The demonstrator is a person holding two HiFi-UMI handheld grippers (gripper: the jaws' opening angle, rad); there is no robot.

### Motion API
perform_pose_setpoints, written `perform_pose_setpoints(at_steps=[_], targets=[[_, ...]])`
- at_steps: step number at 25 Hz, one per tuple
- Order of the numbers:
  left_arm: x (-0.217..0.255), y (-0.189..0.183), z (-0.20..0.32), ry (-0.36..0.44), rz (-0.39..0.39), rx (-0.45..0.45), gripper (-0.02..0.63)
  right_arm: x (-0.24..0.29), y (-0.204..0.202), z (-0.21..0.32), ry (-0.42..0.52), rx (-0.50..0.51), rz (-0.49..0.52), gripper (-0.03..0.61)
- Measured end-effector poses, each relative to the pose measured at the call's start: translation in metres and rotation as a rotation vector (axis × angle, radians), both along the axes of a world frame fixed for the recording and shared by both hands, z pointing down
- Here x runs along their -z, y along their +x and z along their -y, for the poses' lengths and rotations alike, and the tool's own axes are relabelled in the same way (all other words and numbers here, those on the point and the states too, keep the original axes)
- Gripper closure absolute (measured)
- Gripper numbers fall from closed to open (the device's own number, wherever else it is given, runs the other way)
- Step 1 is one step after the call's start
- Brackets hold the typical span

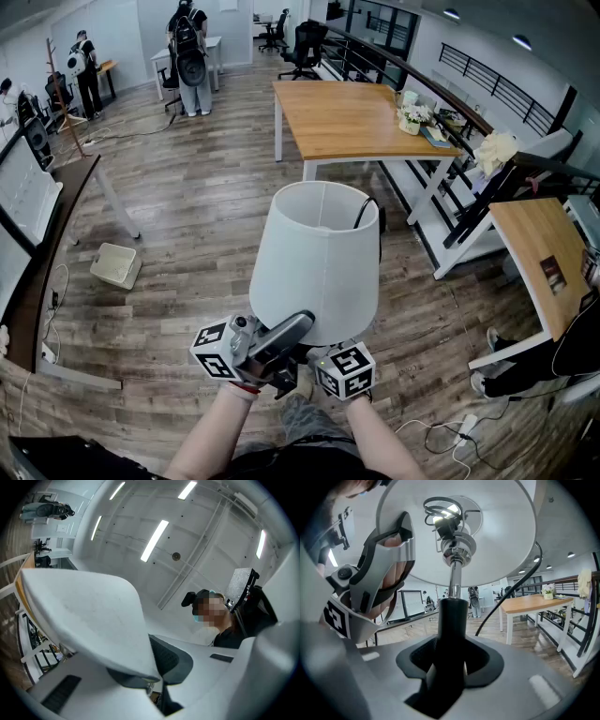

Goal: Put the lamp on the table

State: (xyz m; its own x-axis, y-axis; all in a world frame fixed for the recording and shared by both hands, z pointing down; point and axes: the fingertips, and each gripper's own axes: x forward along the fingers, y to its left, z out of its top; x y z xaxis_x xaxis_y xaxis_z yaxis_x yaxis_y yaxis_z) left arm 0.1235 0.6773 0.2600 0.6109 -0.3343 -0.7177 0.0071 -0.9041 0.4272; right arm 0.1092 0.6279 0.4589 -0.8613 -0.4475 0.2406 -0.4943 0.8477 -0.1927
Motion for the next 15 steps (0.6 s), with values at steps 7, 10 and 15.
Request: perform_pose_setpoints(at_steps=[7, 10, 15], targets=[[-0.001, 0.000, 0.081, 0.042, 0.022, 0.011, 0.606, -0.001, -0.001, 0.083, 0.002, -0.020, 0.006, 0.411], [-0.004, 0.000, 0.106, 0.059, 0.020, 0.022, 0.603, -0.004, 0.001, 0.108, 0.004, -0.024, 0.001, 0.411], [-0.003, 0.004, 0.135, 0.080, 0.032, 0.022, 0.603, -0.002, 0.004, 0.140, 0.009, -0.026, 0.008, 0.411]])
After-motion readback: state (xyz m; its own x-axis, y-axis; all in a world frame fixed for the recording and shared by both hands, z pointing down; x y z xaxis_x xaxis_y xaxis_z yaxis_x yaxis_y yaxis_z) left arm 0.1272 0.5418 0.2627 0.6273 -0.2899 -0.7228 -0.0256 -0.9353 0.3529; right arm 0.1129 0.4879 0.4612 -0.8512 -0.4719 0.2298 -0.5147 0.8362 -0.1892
